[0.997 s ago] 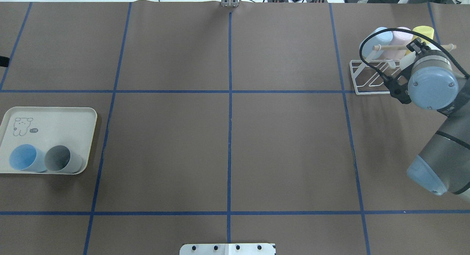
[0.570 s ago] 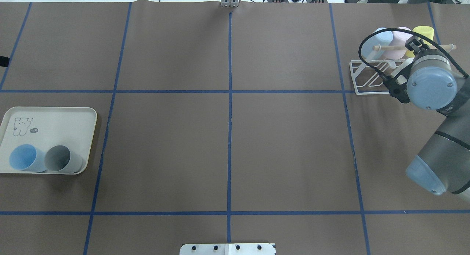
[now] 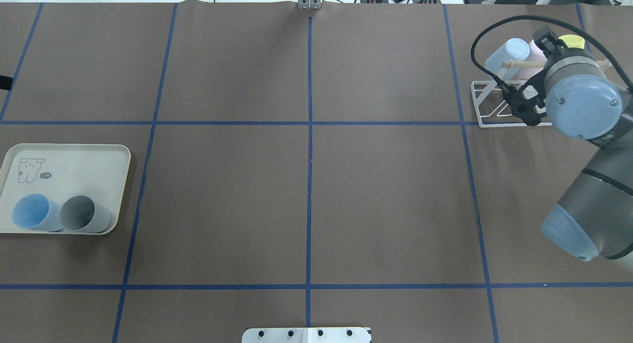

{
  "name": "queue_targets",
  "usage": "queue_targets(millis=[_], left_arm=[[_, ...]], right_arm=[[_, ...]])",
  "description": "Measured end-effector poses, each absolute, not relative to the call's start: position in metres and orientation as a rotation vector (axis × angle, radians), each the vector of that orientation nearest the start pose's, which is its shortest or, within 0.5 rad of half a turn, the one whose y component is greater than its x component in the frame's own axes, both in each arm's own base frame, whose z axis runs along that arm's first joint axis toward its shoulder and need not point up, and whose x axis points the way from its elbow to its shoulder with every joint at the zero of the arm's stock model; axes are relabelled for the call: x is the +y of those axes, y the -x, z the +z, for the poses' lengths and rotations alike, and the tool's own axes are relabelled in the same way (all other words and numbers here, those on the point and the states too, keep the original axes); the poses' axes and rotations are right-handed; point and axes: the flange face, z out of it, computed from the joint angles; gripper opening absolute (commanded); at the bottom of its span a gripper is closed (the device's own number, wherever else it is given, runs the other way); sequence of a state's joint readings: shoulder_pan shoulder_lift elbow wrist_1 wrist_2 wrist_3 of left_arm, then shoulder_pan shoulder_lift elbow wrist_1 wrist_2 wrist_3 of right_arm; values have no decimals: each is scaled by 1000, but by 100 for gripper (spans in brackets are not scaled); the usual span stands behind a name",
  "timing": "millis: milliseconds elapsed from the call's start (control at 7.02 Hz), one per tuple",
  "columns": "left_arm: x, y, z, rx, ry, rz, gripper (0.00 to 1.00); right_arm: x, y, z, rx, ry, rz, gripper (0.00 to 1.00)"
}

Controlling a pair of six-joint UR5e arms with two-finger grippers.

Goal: Transfer IKEA cup to right arm and place on rack

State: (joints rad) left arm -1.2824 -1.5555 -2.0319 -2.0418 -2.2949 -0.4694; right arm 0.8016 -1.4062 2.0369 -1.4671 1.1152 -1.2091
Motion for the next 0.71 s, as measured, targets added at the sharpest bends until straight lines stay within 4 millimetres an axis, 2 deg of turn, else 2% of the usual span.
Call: queue_targets(millis=[285, 427, 712], left_arm=[[-468, -68, 383, 941, -564, 148, 100], [-467, -69, 381, 938, -573, 143, 100], [-464, -78, 383, 939, -570, 156, 100]], right_arm=[[-479, 236, 311, 402, -878, -1444, 99], [-469, 249, 299, 201, -942, -1276, 98], [-437, 295, 279, -233, -1017, -909, 99]])
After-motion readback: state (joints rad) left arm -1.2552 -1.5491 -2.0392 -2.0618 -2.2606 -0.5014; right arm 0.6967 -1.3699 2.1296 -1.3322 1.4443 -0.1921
